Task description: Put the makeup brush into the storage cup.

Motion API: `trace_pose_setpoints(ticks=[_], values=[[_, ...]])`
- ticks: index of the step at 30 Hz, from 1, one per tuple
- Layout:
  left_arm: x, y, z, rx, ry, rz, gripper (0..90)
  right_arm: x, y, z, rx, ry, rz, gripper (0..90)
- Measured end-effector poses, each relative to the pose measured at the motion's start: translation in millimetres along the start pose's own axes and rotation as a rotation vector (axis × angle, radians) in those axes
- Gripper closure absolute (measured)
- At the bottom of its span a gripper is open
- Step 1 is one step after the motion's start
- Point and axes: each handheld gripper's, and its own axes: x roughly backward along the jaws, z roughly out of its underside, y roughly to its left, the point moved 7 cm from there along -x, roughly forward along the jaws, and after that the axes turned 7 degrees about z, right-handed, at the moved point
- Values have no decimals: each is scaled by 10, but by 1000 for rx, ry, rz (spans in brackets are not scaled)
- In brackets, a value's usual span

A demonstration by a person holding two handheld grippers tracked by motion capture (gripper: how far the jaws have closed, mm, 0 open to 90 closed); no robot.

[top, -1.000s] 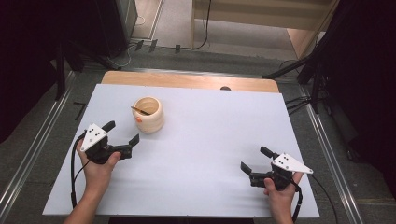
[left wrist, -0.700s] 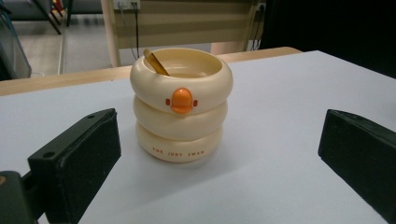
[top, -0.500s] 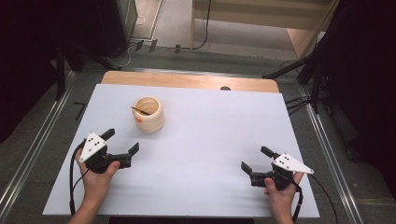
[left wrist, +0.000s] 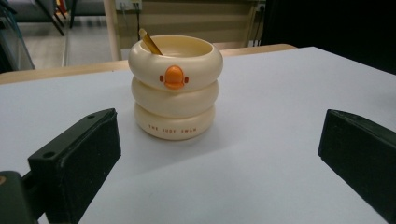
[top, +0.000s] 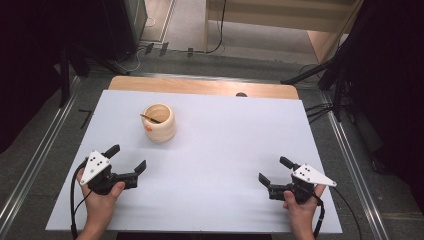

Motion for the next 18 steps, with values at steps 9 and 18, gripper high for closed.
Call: trace_pose_setpoints(ticks=[9, 18], values=[[89, -8, 40, -3, 1, -1, 0, 10, -1, -2, 2, 0, 3, 15], [164, -24, 81, -3, 4, 2, 0, 10, -6, 1, -2, 0, 7, 15]])
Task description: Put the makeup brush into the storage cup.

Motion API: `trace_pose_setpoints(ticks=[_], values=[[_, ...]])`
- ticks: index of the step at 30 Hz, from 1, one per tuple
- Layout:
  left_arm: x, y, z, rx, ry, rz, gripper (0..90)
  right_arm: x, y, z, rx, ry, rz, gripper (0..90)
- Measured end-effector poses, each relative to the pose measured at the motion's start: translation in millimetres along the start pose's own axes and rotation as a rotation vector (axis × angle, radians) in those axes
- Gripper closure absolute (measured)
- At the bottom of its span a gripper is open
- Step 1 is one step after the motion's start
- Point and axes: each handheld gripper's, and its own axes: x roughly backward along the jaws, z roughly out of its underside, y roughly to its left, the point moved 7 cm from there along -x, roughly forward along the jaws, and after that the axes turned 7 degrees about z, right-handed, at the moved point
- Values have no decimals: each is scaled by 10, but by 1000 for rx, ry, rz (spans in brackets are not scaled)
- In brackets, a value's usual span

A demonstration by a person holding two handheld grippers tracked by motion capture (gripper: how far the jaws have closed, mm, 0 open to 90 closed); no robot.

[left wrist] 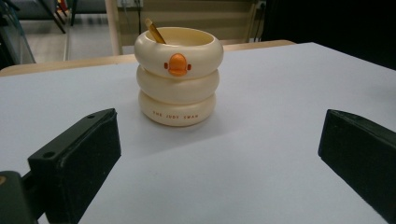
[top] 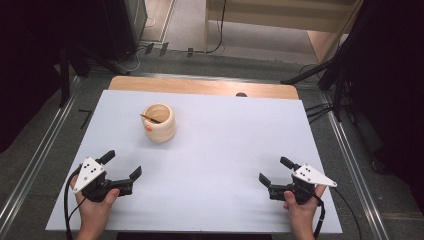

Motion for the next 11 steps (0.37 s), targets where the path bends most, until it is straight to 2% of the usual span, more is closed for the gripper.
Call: trace_pose_setpoints(ticks=[6, 8, 11], values=[[85, -24, 68, 10, 4, 4, 0, 8, -7, 0, -1, -1, 2, 15], [91, -25, 108, -2, 19, 1, 0, 5, -9, 2, 1, 0, 2, 15], [79, -7, 104, 14, 13, 4, 0, 2, -7, -1, -4, 0, 0, 12]])
